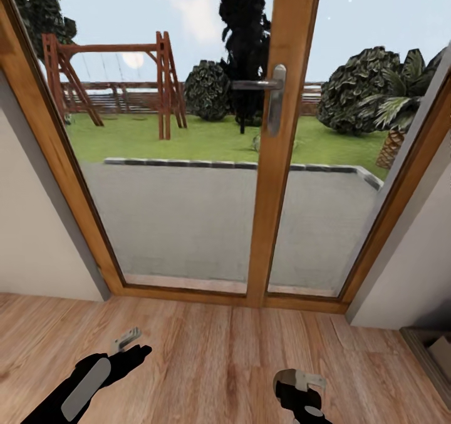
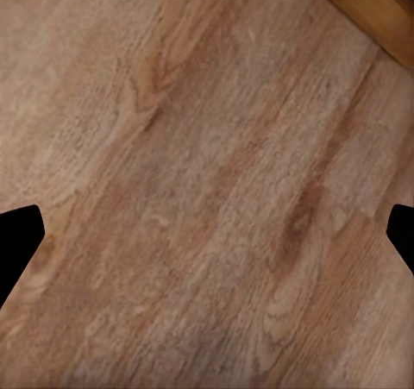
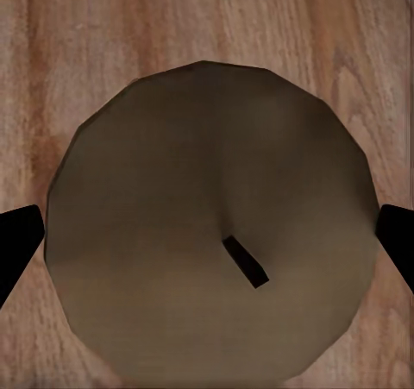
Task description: Place each of the two pumpkins and all three candles from the living room inside a cabinet in the living room (use any cabinet), then make sure every cabinet is closed, and position the cauldron so it is next to a table in the living room.
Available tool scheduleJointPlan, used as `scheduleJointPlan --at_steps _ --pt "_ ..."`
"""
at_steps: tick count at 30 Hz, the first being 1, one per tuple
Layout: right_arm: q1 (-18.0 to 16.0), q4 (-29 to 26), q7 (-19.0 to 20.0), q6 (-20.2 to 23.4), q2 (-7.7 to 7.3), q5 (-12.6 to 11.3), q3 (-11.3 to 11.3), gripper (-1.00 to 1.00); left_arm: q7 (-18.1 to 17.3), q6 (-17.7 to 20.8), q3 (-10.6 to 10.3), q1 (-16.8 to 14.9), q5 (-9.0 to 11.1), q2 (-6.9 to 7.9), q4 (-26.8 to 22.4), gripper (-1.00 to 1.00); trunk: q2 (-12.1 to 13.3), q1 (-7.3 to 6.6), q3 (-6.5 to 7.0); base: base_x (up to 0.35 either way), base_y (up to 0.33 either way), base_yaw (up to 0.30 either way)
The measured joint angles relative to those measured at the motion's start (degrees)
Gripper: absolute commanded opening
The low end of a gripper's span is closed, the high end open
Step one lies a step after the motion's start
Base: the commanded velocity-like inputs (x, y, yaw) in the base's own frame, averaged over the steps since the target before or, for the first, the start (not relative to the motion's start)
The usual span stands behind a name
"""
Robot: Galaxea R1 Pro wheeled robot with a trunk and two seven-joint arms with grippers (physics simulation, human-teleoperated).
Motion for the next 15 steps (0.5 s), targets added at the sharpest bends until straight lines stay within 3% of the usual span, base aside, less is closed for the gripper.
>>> scheduleJointPlan --at_steps 9,15 --pt "0.01 0.03 -0.02 -0.01 -0.08 -0.02 -0.01 -1.00 -0.03 -0.01 0.04 -0.02 0.04 -0.01 0.01 1.00 3.61 -1.95 1.62 -0.175 0.000 -0.202" --pt "0.02 0.03 0.00 -0.01 -0.18 -0.09 -0.01 -1.00 -0.08 -0.01 0.06 -0.02 0.07 0.00 0.00 1.00 6.02 -3.29 2.69 -0.040 0.000 -0.276"
